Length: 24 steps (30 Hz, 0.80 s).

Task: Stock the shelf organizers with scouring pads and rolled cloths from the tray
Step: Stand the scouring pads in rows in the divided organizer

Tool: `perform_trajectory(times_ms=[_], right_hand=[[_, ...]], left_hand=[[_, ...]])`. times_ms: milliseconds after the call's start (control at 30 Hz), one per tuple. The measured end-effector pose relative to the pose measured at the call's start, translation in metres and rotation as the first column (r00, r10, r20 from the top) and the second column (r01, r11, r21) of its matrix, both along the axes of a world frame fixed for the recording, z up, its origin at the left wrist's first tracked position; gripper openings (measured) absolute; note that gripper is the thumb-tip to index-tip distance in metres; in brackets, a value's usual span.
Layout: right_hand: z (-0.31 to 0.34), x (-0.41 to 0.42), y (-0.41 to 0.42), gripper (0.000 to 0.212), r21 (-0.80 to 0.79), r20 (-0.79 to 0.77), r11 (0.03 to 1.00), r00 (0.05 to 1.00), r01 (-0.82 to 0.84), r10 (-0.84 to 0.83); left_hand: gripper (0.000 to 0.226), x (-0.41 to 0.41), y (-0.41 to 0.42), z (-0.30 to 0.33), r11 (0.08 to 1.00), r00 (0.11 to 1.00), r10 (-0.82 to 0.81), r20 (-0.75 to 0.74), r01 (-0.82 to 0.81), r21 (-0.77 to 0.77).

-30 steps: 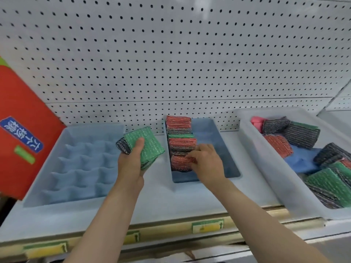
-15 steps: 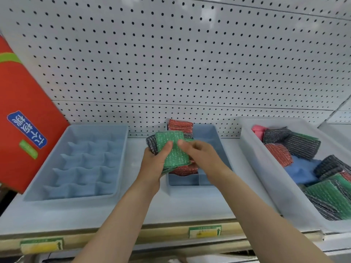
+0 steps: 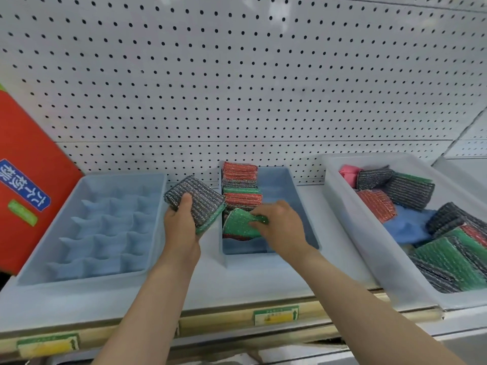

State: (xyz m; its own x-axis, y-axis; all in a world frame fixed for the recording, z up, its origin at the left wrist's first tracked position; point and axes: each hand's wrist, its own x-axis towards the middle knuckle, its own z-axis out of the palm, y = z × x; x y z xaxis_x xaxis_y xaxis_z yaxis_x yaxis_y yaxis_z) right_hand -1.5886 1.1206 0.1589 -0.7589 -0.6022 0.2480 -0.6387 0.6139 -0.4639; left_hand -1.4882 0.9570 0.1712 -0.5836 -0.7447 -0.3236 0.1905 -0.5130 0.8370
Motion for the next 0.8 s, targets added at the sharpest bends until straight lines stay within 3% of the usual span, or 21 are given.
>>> perform_trajectory(times_ms=[167,300,400,433,467,567,633,700,767,800], right_hand=[[-0.011,-0.004,-0.013,0.026,0.022,-0.294,0.996,0.952,-0.083,0.085],[-0.021,-0.001,-0.023,0.022,0.172,-0.354,0.98,0.922,-0.098,0.155],[-0.019,-0.005,-0.024,0.024,0.377,-0.123,0.915,0.971,-0.145,0.205],[-0.013,-0.009,-0.022,0.025,0.373,-0.028,0.913,0.982,-0.164,0.188],[-0.003,-0.01,-0.021,0.025,0.29,0.04,0.944,0.987,-0.158,0.153],[0.03,-0.007,-0.02,0.028,-0.188,0.262,0.982,0.965,0.027,0.023],[0.044,0.007,-0.029,0.044,-0.296,0.6,0.946,0.796,0.132,0.077],[0.043,0.016,-0.04,0.055,-0.244,0.71,0.962,0.698,0.124,0.09],[0.04,0.017,-0.042,0.037,-0.309,0.756,0.933,0.643,0.185,0.123],[0.04,0.014,-0.041,0.027,-0.358,0.811,0.9,0.56,0.247,0.169]], left_hand=[[0.031,-0.001,0.004,-0.004,0.999,0.998,-0.034,0.053,0.034,0.0],[0.031,0.001,0.002,-0.006,0.999,0.997,-0.044,0.065,0.045,-0.004],[0.029,0.004,0.002,-0.004,0.997,0.994,-0.082,0.066,0.082,-0.009],[0.029,0.005,0.002,-0.004,0.995,0.993,-0.1,0.069,0.101,-0.013],[0.028,0.006,0.002,-0.004,0.992,0.99,-0.121,0.072,0.123,-0.019],[0.031,0.009,0.003,-0.003,0.98,0.978,-0.191,0.083,0.195,-0.042],[0.033,0.008,0.006,-0.003,0.965,0.963,-0.248,0.105,0.255,-0.065],[0.035,0.007,0.01,-0.002,0.947,0.947,-0.298,0.121,0.309,-0.089],[0.037,0.006,0.01,0.001,0.941,0.943,-0.312,0.119,0.324,-0.1],[0.038,0.006,0.009,0.002,0.939,0.942,-0.315,0.115,0.327,-0.105]])
